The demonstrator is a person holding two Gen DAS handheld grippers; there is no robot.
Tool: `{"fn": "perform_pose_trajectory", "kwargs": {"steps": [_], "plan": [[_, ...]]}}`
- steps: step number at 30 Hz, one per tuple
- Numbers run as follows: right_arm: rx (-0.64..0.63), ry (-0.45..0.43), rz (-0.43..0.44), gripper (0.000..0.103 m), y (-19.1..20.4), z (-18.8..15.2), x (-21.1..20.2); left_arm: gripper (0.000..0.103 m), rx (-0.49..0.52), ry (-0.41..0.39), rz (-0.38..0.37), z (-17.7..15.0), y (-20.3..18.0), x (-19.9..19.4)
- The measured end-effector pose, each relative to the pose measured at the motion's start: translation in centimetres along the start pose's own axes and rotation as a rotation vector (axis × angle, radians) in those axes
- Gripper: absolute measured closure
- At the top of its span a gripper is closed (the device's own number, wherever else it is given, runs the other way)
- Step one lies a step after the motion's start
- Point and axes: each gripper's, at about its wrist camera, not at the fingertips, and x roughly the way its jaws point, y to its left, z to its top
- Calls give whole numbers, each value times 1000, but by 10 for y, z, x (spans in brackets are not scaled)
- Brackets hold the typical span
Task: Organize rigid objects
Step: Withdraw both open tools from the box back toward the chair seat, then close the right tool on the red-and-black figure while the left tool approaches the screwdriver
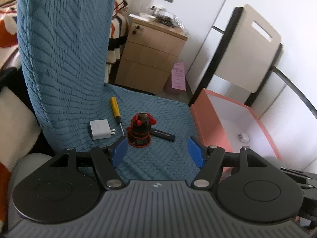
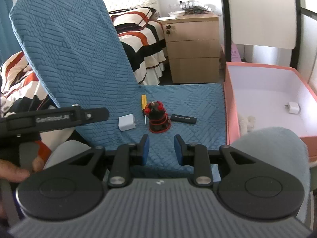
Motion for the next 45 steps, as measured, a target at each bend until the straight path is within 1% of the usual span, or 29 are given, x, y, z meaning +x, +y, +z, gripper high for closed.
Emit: {"fn": "perform_pose_trajectory", "kwargs": {"steps": [2, 9, 11, 13, 14, 15, 17, 21, 24, 26, 28, 30, 32, 38, 39, 40, 42, 43, 45], "plan": [[-11, 3, 2, 72, -1, 1, 10, 31, -7, 7, 11, -1, 4, 15], [-43, 11, 21, 72, -7, 1, 48, 31, -17, 23, 14, -1, 17, 61], [-60, -2, 35, 72, -8, 1, 57, 31, -15, 16, 20, 0, 22, 73], [-71, -7, 37, 72, -10, 2, 67, 31, -10, -26, 21, 0, 26, 81], [-71, -7, 40, 72, -11, 2, 73, 31, 13, -39, 32, 0, 27, 87], [-66, -8, 45, 72, -12, 2, 77, 31, 36, -37, 44, 0, 27, 94], [-47, -10, 64, 72, -14, 3, 88, 31, 52, -40, 53, -1, 30, 106], [-49, -12, 79, 72, -13, 3, 109, 31, 37, -36, 59, -4, 42, 131], [-62, 10, 74, 71, -13, 0, 126, 31, 12, -55, 66, -4, 52, 146], [-65, 20, 96, 71, -12, 0, 135, 31, 3, -46, 50, -1, 58, 157], [-81, 11, 103, 71, -9, 0, 142, 31, 12, -38, 35, 2, 63, 165], [-77, 17, 110, 71, -10, 1, 149, 31, 14, -6, 21, 3, 69, 174], [-63, 24, 136, 71, -12, 3, 155, 31, 7, 17, 28, 2, 76, 181], [-104, 40, 126, 71, -12, 7, 172, 32, -3, 46, 34, 5, 84, 195], [-117, 43, 125, 68, -11, 7, 176, 32, 1, 49, 40, 6, 84, 197], [-130, 47, 128, 56, -10, 8, 180, 32, 3, 50, 44, 8, 85, 200], [-153, 52, 133, 44, -7, 9, 187, 33, 2, 45, 44, 12, 88, 204], [-164, 54, 134, 44, -6, 10, 191, 34, -3, 46, 43, 14, 89, 205], [-183, 68, 132, 44, -4, 11, 200, 36, 20, 44, 52, 18, 88, 210]]}}
